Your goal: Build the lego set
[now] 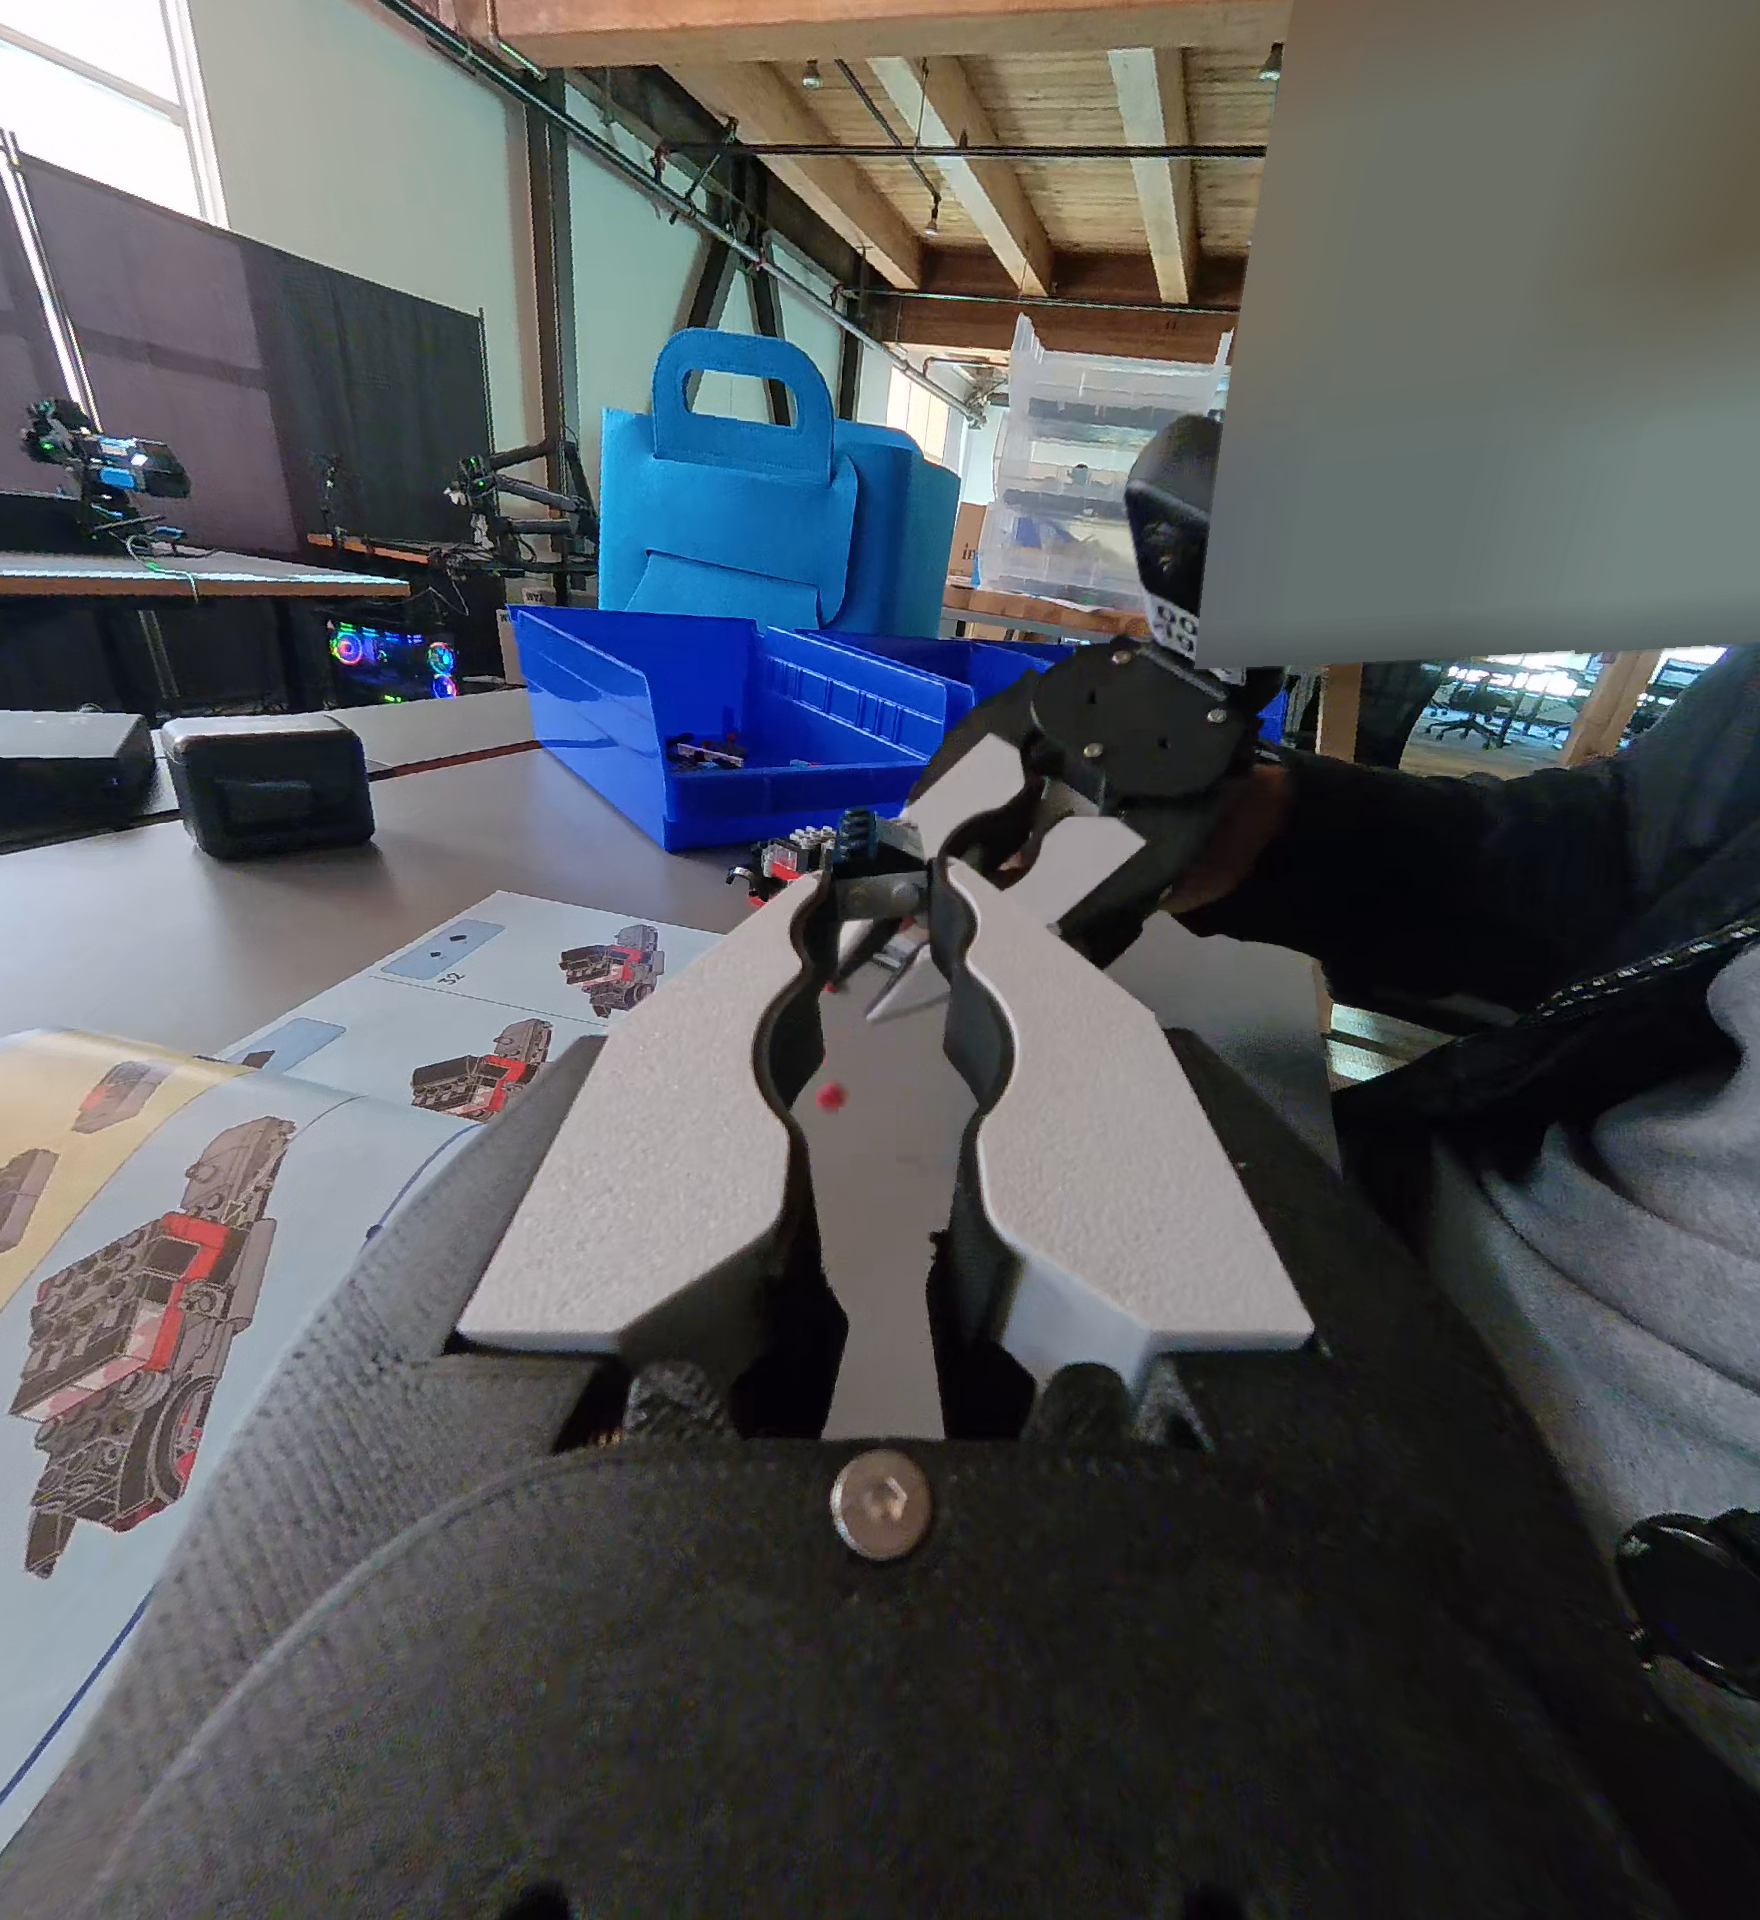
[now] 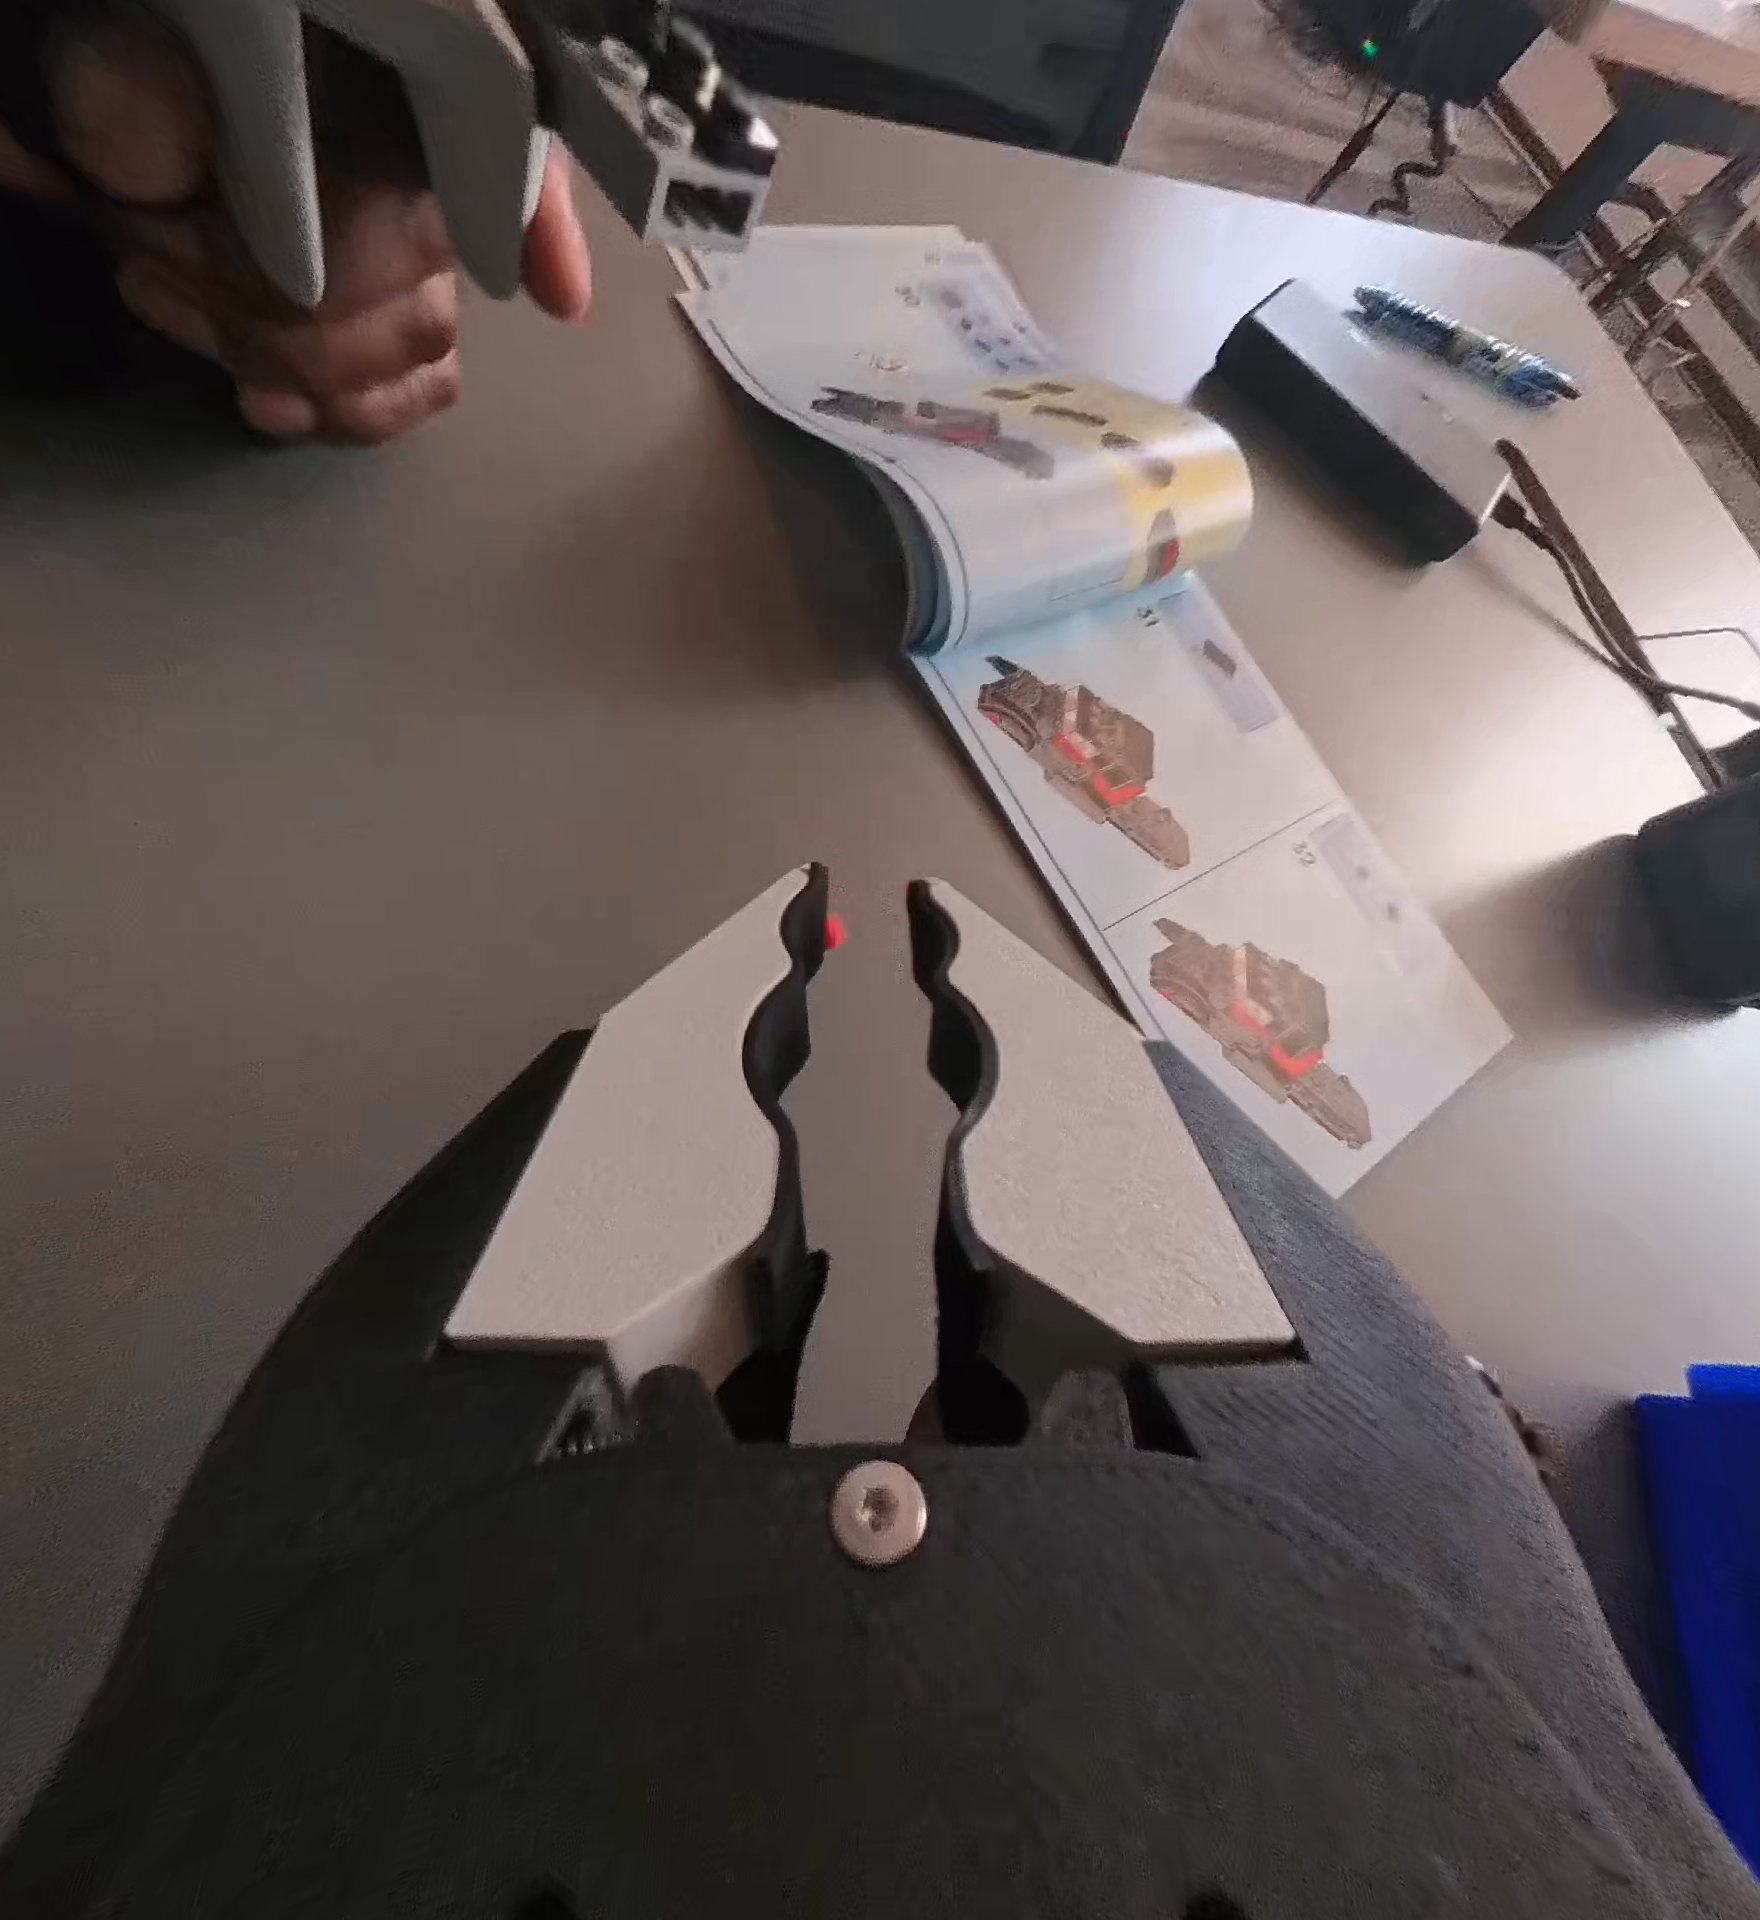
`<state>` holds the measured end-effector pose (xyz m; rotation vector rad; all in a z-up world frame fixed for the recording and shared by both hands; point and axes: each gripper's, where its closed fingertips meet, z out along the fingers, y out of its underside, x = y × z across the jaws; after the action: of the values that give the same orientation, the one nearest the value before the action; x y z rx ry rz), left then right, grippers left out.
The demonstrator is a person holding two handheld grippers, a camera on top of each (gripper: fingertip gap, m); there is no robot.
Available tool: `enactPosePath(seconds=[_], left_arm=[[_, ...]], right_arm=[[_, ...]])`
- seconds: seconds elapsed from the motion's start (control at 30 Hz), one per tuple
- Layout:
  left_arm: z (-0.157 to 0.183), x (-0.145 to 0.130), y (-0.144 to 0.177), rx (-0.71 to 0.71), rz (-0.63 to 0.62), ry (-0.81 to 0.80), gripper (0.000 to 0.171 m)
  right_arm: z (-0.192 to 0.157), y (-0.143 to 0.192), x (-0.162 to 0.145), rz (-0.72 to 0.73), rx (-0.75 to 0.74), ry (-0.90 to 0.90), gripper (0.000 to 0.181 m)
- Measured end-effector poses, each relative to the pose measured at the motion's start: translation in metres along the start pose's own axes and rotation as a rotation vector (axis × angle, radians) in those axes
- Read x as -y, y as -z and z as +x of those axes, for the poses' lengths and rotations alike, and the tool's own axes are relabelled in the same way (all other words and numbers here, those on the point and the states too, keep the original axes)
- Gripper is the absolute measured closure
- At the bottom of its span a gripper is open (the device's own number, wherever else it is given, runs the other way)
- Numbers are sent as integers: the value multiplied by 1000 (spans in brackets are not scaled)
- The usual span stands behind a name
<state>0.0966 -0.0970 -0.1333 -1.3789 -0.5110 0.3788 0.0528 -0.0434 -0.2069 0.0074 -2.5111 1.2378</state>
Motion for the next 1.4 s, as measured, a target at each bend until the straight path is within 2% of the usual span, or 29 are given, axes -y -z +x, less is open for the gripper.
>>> enactPosePath(seconds=[0.27, 0.53, 0.77, 1.13, 1.4], left_arm=[[-6, 3, 2, 20, 21, 26, 154], [-9, 3, 4, 41, 20, 29, 155], [-11, 5, 9, 44, 32, 38, 155], [-12, 7, 13, 44, 45, 42, 155], [-13, 8, 13, 46, 45, 35, 154]], right_arm=[[9, 7, -27, -89, -43, -66, 162], [17, -21, -32, -190, -51, -195, 162], [18, -43, -38, -290, -17, -193, 164], [3, -55, -26, -267, 41, -187, 164], [17, -53, -18, -232, 36, -142, 162]])
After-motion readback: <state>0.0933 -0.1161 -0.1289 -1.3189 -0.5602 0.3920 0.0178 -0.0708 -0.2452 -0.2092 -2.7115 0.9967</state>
